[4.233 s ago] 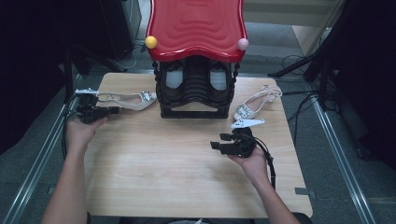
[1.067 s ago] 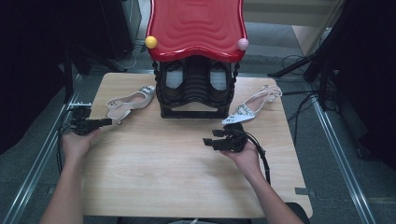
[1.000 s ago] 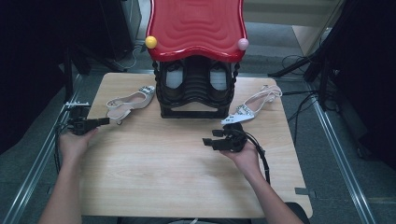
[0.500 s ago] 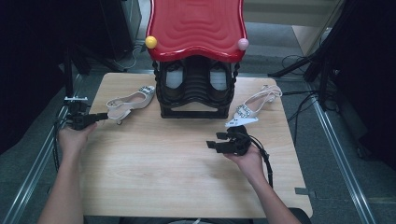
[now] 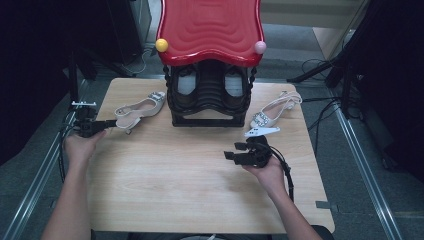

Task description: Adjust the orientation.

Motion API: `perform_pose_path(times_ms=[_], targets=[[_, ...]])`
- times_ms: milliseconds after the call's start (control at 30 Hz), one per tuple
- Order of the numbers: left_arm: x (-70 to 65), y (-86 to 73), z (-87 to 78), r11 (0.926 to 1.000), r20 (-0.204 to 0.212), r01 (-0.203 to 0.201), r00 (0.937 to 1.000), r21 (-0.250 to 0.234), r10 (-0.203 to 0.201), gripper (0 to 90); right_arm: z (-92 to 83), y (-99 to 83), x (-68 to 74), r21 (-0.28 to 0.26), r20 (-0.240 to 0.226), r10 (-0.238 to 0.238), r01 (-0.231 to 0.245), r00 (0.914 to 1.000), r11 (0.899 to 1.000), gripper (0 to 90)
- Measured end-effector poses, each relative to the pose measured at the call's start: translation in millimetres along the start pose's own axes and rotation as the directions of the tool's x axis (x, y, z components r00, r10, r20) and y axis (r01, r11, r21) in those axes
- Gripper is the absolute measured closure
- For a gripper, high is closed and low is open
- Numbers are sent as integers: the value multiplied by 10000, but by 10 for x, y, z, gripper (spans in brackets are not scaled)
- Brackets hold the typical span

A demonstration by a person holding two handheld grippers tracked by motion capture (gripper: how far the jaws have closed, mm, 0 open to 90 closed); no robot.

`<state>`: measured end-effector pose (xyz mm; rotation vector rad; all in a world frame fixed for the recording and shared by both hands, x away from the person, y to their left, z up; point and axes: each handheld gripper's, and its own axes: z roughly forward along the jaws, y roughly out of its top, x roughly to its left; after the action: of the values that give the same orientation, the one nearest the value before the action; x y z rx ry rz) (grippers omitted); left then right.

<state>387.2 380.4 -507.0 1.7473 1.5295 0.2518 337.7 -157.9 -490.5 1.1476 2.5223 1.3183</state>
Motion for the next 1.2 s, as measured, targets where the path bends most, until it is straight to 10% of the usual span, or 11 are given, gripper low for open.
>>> perform_pose_path(times_ms=[867, 1200], targets=[[-596, -34, 111, 9980, 1071, -446, 9935, 452, 396, 860, 145, 110, 52, 198, -300, -372, 379, 9989, 9991, 404], [-490, 36, -64, 9998, 230, 20, 9997, 215, -25, 681, 137, 104, 46, 247, -227, -314, 320, 9992, 9992, 404]])
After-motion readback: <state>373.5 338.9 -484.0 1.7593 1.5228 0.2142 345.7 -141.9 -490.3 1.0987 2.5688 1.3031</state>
